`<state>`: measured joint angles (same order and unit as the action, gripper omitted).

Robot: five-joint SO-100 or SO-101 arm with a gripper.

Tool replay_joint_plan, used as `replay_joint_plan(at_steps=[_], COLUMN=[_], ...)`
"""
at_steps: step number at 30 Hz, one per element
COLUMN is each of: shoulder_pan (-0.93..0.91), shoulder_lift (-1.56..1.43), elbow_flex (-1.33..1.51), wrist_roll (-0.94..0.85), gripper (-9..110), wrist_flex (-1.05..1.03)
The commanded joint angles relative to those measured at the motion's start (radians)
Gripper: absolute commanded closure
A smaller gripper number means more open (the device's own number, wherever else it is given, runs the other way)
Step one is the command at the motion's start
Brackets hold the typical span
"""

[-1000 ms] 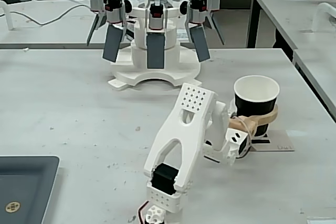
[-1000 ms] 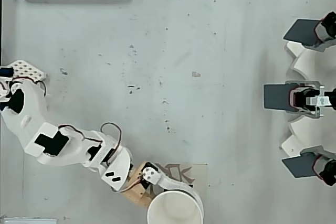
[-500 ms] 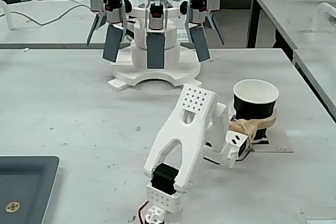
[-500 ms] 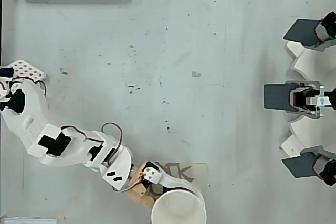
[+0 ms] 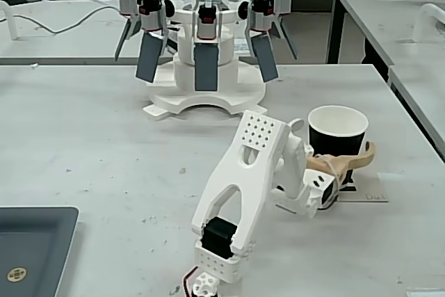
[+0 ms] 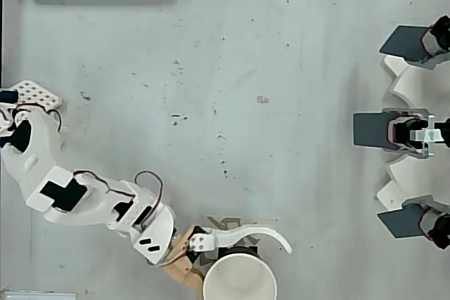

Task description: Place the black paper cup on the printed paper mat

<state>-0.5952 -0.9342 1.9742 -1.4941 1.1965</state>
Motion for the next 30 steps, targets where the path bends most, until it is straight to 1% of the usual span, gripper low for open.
replay_joint_plan(at_steps=[1,4,12,25,30], shoulder_pan=[-0.032,-0.049,-0.052,-0.038,-0.005], shoulder_lift=[-0.107,-0.146,-0.313,-0.663,-0.81], elbow_flex=[-0.005,0.023,0.204,0.565,0.686], wrist_roll=[-0.025,-0.032,-0.034,-0.034,-0.034], gripper=[56,54,54,58,60], wrist_flex=[-0.04,-0.061,-0.063,-0.025,-0.009])
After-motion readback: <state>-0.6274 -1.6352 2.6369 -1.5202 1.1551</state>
